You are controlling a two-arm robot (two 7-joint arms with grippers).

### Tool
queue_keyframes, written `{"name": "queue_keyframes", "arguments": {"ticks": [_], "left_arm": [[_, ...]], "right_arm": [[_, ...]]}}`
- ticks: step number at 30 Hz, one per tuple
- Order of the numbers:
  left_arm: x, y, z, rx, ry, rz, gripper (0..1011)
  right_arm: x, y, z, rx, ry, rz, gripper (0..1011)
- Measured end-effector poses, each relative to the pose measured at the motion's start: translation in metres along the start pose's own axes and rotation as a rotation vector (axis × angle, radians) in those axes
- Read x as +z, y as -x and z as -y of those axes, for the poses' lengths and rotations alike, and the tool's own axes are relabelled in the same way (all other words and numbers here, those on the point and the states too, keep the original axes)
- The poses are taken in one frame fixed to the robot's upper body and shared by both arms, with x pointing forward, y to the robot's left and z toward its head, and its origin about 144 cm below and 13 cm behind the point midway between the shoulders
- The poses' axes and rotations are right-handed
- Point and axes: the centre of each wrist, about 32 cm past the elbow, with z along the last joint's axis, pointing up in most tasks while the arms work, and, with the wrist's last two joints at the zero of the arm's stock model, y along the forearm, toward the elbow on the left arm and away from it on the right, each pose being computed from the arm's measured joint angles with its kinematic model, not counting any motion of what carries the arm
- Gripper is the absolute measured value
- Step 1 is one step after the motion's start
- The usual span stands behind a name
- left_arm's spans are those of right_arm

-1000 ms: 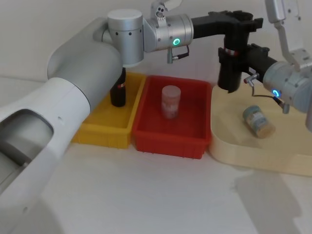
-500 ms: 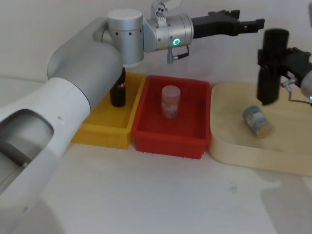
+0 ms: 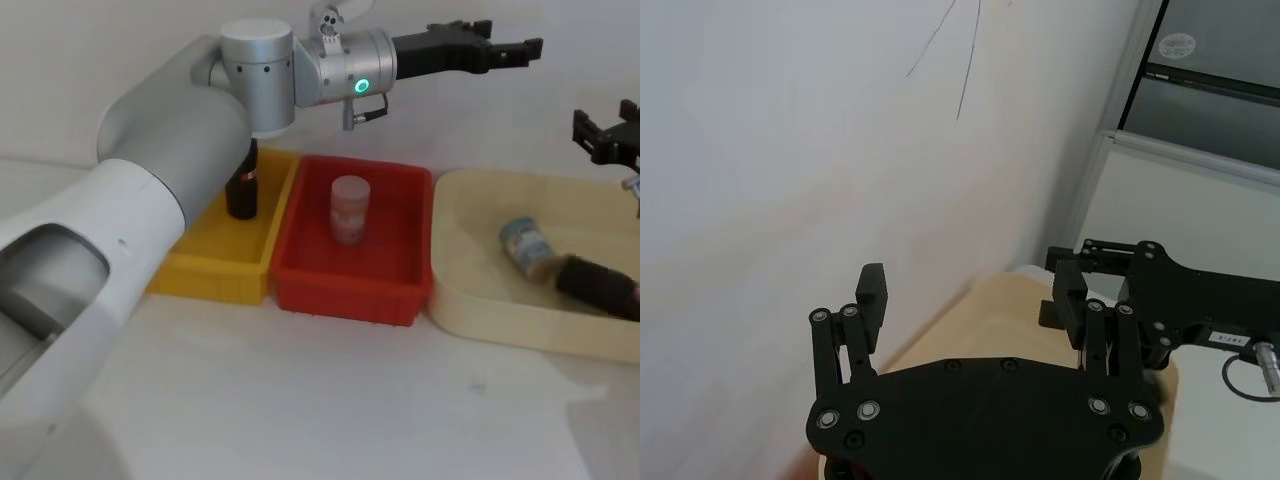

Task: Pick up the garbage bag with the one hand and transfer it to the other hand.

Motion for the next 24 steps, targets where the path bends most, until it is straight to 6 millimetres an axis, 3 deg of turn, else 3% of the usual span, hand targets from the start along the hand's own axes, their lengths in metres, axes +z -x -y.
{"name": "queue_keyframes", "arguments": {"ticks": [7,15,24], "left_arm": [[0.0,0.0,0.0,0.0,0.0,0.0,1001],[0.0,0.0,0.0,0.0,0.0,0.0,1001],[0.0,0.0,0.0,0.0,0.0,0.0,1001]], "right_arm": [[-0.0013,-0.0051,0.0034,0.0,0.004,0.0,803],[-0.0019,-0.0076,0.0052,-0.001,0.007,0.0,991],[-0.0024,-0.0093,0.0064,0.0,0.008,-0.001,1001]]}}
